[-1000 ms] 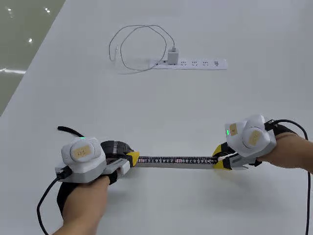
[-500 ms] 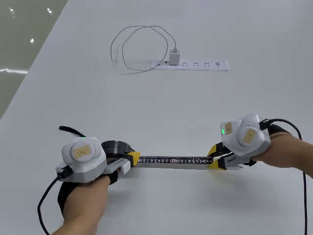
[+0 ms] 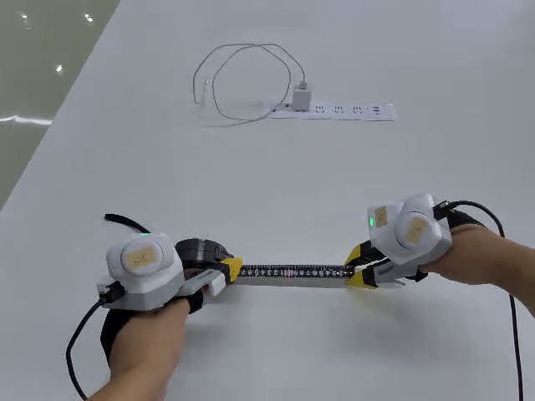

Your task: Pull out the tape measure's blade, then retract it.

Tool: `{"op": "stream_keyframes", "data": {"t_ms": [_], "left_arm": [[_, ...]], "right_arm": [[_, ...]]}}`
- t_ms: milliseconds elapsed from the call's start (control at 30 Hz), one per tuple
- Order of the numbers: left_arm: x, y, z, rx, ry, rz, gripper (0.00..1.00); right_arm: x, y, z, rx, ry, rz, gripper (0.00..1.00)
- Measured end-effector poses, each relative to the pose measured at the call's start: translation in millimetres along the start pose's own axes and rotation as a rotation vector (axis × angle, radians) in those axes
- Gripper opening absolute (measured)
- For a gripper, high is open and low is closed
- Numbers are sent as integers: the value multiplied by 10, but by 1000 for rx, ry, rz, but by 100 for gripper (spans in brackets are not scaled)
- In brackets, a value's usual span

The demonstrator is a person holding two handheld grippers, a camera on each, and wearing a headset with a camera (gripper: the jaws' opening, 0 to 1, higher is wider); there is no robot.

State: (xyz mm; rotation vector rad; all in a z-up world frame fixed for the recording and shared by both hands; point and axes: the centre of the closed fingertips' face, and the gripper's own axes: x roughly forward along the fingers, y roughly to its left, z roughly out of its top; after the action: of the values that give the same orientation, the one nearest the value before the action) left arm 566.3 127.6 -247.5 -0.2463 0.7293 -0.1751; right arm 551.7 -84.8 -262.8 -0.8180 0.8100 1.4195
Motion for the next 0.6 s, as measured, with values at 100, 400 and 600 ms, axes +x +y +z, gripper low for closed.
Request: {"op": "stream_keyframes", "data": {"t_ms": [100, 400, 600], "left_arm": [[0, -1, 1, -3, -1, -1, 63], [-2, -5, -2, -8, -1, -7, 63], [-2, -3, -2, -13, 2, -11, 63]], "right_arm": [[8, 0, 30, -5, -1, 2, 10], [54, -8, 105, -6, -12, 9, 10], [110, -12, 205, -10, -27, 16, 10]]}}
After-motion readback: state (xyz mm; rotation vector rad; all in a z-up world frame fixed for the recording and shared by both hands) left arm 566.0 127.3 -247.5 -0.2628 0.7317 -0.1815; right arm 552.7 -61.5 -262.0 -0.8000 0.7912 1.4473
